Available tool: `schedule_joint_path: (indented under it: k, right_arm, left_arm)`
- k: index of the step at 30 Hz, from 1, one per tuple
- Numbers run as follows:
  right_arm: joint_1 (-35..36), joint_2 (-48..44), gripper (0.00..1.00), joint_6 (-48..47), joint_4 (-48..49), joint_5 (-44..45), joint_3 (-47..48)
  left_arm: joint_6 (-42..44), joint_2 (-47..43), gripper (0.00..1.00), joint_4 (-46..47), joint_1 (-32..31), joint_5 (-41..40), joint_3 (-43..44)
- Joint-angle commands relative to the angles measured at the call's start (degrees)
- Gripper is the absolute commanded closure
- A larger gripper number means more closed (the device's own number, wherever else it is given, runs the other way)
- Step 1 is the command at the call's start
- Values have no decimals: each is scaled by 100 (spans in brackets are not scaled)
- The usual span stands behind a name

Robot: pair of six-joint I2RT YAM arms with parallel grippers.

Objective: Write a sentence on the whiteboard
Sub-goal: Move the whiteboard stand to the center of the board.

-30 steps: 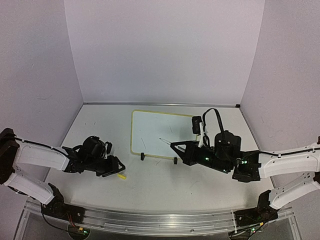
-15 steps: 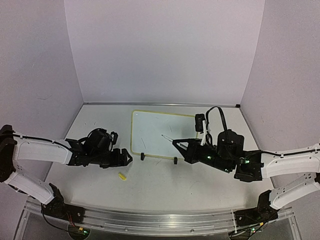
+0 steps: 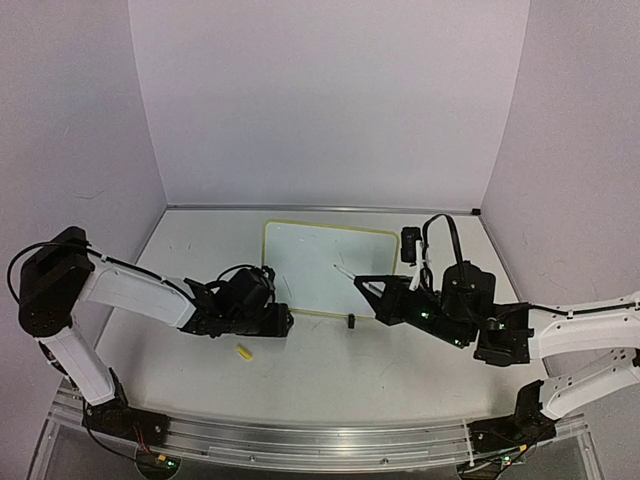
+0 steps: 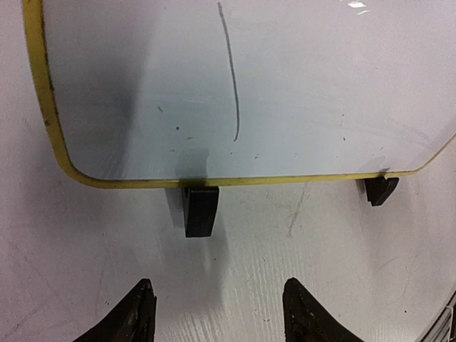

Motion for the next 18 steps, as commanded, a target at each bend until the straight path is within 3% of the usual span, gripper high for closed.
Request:
schedule_joint_path:
  k: [1,18]
  right_arm:
    - [15,-209,100,48,106,231,-127]
    - [14,-296,100,72,111,369,-250]
  left_arm:
    - [117,344,41,196,-42,-295,465]
    - [260,1095,52,62,-53,-686,903]
